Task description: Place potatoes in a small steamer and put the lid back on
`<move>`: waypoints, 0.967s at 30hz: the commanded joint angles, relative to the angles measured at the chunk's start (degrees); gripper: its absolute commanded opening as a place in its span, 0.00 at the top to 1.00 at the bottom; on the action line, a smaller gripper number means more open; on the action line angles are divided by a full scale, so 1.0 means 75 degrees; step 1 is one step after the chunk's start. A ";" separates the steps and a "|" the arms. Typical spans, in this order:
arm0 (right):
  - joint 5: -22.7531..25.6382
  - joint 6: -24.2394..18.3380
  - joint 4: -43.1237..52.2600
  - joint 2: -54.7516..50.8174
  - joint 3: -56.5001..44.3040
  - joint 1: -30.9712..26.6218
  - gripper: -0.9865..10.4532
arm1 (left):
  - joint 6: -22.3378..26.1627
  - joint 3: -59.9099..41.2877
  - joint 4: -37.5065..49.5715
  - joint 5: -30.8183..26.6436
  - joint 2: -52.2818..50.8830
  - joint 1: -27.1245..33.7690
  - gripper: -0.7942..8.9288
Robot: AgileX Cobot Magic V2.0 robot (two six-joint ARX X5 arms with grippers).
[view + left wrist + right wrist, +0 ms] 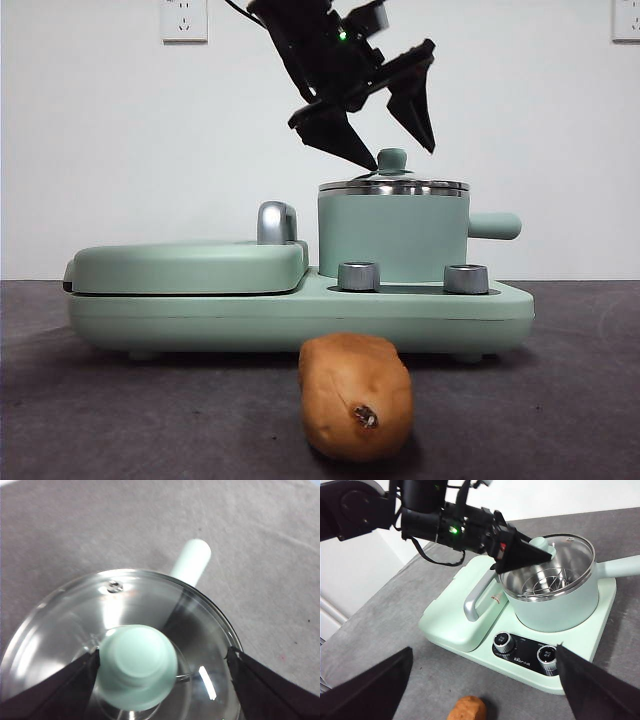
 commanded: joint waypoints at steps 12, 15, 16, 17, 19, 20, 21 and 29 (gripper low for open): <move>0.0026 -0.0061 -0.0006 0.0041 0.0117 -0.0003 0.51 | 0.0099 0.0259 0.0117 -0.0344 0.0306 -0.0093 0.67; 0.0026 -0.0061 -0.0006 0.0041 0.0117 -0.0003 0.51 | 0.0099 0.0259 0.0131 -0.0408 0.0306 -0.0096 0.72; 0.0026 -0.0061 -0.0009 0.0041 0.0117 -0.0003 0.51 | 0.0099 0.0259 0.0137 -0.0449 0.0306 -0.0096 0.74; 0.0029 -0.0061 -0.0009 0.0041 0.0117 -0.0003 0.51 | 0.0102 0.0259 0.0143 -0.0510 0.0306 -0.0096 0.75; 0.0026 -0.0061 -0.0009 0.0041 0.0117 -0.0003 0.51 | 0.0105 0.0259 0.0143 -0.0595 0.0306 -0.0096 0.78; 0.0029 -0.0061 -0.0009 0.0041 0.0117 -0.0003 0.51 | 0.0108 0.0259 0.0143 -0.0595 0.0306 -0.0096 0.78; 0.0029 -0.0061 -0.0009 0.0041 0.0117 -0.0003 0.51 | 0.0122 0.0259 0.0143 -0.0595 0.0306 -0.0096 0.78; 0.0382 -0.0096 -0.0032 0.0041 0.0117 -0.0003 0.51 | 0.0251 0.0265 0.0376 -0.0592 0.0291 -0.0096 0.86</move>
